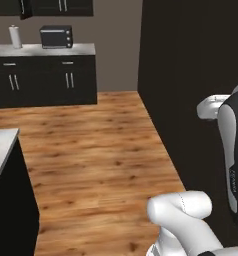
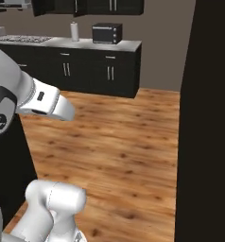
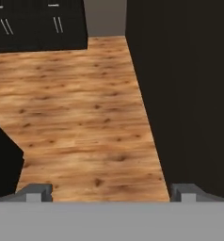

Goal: There is a bowl on the dining counter. Grab a lemon wedge from the fridge and place it in the bowl. Then get the liquor bottle and glass cup from the cabinet and place them next to the bowl.

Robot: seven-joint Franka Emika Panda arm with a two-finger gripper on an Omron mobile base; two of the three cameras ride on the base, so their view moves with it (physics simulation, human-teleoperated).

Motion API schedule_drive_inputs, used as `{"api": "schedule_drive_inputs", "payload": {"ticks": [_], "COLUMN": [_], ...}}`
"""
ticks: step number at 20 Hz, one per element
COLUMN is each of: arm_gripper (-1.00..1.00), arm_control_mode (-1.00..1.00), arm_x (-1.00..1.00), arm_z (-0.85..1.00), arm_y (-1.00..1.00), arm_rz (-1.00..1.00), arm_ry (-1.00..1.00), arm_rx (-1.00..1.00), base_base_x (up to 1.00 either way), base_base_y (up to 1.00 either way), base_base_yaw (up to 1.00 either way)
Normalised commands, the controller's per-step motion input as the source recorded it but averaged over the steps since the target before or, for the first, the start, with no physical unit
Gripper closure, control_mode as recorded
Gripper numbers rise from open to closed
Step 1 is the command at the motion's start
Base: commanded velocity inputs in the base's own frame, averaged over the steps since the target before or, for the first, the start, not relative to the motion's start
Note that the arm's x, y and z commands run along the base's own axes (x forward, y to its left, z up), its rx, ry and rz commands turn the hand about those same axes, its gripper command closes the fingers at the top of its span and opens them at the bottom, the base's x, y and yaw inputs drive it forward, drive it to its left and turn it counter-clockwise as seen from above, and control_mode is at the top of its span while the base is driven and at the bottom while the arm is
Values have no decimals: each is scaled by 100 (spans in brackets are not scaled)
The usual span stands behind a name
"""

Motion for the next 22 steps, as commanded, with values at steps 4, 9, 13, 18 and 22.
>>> {"api": "schedule_drive_inputs", "payload": {"ticks": [4, 9, 13, 18, 22], "arm_gripper": [-100, -100, -100, -100, -100], "arm_control_mode": [100, 100, 100, 100, 100], "arm_x": [0, 0, 0, 0, 0], "arm_z": [0, 0, 0, 0, 0], "arm_y": [0, 0, 0, 0, 0], "arm_rz": [0, 0, 0, 0, 0], "arm_ry": [0, 0, 0, 0, 0], "arm_rx": [0, 0, 0, 0, 0], "base_base_x": [100, 100, 100, 100, 100], "base_base_y": [-23, -4, 0, 0, 0], "base_base_yaw": [4, 1, 0, 0, 0]}}
